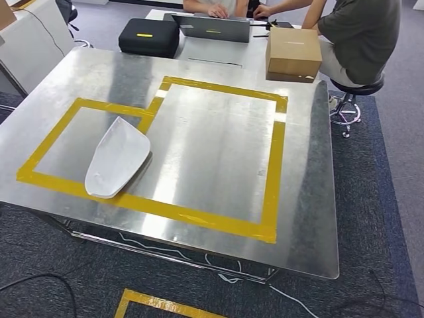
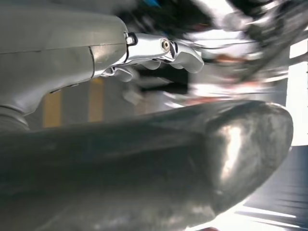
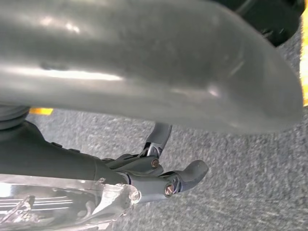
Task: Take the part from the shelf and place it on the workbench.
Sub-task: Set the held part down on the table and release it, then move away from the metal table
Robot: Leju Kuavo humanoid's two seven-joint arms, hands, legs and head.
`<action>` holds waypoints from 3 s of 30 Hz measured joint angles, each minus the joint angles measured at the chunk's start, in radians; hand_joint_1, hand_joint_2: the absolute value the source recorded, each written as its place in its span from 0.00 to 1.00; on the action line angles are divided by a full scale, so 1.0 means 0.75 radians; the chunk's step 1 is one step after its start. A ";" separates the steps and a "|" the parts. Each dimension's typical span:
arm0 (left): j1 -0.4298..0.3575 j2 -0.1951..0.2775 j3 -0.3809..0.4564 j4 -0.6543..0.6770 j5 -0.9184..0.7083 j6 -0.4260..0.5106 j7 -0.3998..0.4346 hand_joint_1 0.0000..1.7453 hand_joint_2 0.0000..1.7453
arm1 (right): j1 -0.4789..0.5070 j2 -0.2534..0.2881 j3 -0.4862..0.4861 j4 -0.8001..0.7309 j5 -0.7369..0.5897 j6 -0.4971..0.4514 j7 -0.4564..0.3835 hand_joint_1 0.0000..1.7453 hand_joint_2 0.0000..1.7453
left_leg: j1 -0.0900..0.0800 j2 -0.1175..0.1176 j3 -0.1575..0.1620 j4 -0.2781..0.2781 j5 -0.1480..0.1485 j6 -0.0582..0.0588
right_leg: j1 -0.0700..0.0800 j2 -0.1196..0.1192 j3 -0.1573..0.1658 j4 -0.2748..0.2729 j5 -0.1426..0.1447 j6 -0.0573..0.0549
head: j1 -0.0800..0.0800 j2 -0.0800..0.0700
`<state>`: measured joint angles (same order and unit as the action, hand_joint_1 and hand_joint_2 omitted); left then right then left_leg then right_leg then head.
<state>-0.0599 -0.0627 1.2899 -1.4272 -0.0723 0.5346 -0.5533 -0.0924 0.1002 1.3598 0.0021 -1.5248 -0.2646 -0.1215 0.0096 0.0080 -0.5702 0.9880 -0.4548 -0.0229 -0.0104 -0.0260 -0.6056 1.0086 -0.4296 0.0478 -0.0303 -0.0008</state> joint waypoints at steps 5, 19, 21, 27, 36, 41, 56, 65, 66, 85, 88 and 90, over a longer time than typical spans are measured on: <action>0.046 -0.071 -0.024 0.218 -0.269 0.091 0.154 0.00 0.00 | -0.006 0.025 -0.028 0.000 0.000 -0.016 -0.028 0.00 0.00 | 0.001 0.000 0.001 0.000 -0.001 -0.001 | 0.001 0.001 0.001 0.000 0.000 0.000 | 0.000 0.000; 0.086 -0.193 -0.031 0.387 -0.940 -0.135 0.330 0.00 0.00 | -0.016 0.049 -0.098 -0.001 0.000 -0.040 -0.060 0.00 0.00 | -0.005 -0.002 0.004 -0.004 0.005 0.020 | -0.006 -0.002 0.011 -0.014 0.013 0.019 | -0.002 0.000; 0.095 -0.235 -0.038 0.445 -1.165 -0.334 0.353 0.00 0.00 | -0.017 0.057 -0.113 0.000 0.000 -0.046 -0.037 0.00 0.00 | -0.001 -0.001 0.014 -0.026 0.023 0.035 | -0.007 0.006 0.004 0.005 -0.009 0.028 | -0.001 0.000; 0.123 -0.271 -0.116 0.828 -1.698 -0.847 0.314 0.00 0.00 | -0.013 0.042 -0.083 0.000 0.035 0.052 0.092 0.00 0.00 | 0.006 -0.004 0.005 -0.035 0.043 0.036 | -0.006 0.029 -0.102 0.343 -0.197 0.036 | 0.000 0.000; 0.103 -0.232 -0.235 1.256 -1.963 -0.875 0.180 0.00 0.00 | -0.024 0.033 0.096 0.000 0.153 -0.054 0.066 0.00 0.00 | 0.013 -0.024 -0.030 -0.010 0.060 -0.037 | -0.009 0.043 0.077 0.007 -0.058 -0.027 | -0.015 0.000; 0.070 -0.211 -0.311 1.386 -1.990 -0.832 0.144 0.00 0.00 | -0.027 0.033 0.165 0.000 0.167 -0.058 0.091 0.00 0.00 | 0.013 -0.022 -0.161 0.348 -0.184 -0.044 | -0.003 0.030 0.006 0.007 -0.003 -0.056 | -0.021 0.000; 0.043 -0.144 -0.360 1.502 -1.882 -0.959 0.280 0.00 0.00 | -0.025 0.028 0.205 0.000 0.084 0.168 0.086 0.00 0.00 | -0.006 -0.013 0.046 -0.040 0.011 0.044 | 0.000 0.030 -0.160 0.345 -0.181 0.022 | -0.012 0.000; 0.039 -0.079 -0.306 1.510 -1.824 -0.967 0.275 0.00 0.00 | -0.028 0.018 0.203 0.000 0.070 0.181 0.025 0.00 0.00 | -0.012 -0.018 -0.040 -0.027 0.106 -0.002 | 0.011 0.044 0.183 -0.035 -0.113 -0.019 | -0.011 0.000; 0.040 -0.076 -0.300 1.510 -1.823 -0.967 0.274 0.00 0.00 | -0.028 0.018 0.203 0.000 0.070 0.180 0.024 0.00 0.00 | -0.011 -0.018 -0.046 -0.024 0.101 -0.009 | 0.011 0.041 0.172 -0.037 -0.103 -0.031 | -0.010 0.000; 0.037 -0.064 -0.258 1.514 -1.757 -0.966 0.264 0.00 0.00 | -0.017 0.017 0.214 0.000 0.143 0.073 -0.035 0.00 0.75 | -0.001 -0.011 0.102 -0.058 -0.016 0.040 | -0.005 0.029 -0.108 0.188 -0.112 0.020 | -0.017 0.001; 0.038 -0.077 -0.208 1.502 -1.703 -0.972 0.259 0.00 0.00 | -0.018 0.017 0.230 0.000 0.256 -0.041 -0.047 0.00 0.75 | -0.010 -0.011 0.041 -0.054 0.030 0.044 | -0.001 0.030 -0.122 0.392 -0.187 0.016 | -0.013 0.001; 0.045 -0.113 -0.172 1.454 -1.694 -0.985 0.276 0.00 0.00 | -0.018 0.017 0.237 0.000 0.300 -0.095 -0.024 0.00 0.25 | -0.014 -0.012 0.005 -0.049 0.056 0.041 | 0.003 0.030 -0.024 0.315 -0.113 0.005 | -0.013 0.001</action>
<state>-0.0265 -0.1478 1.1607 -0.3365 -1.3427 -0.2044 -0.3462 -0.1060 0.1133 1.5372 0.0023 -1.2999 -0.3361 -0.1396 -0.0010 -0.0012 -0.5667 0.9514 -0.4125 0.0082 -0.0080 -0.0034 -0.6237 1.2451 -0.5145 0.0519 -0.0402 -0.0004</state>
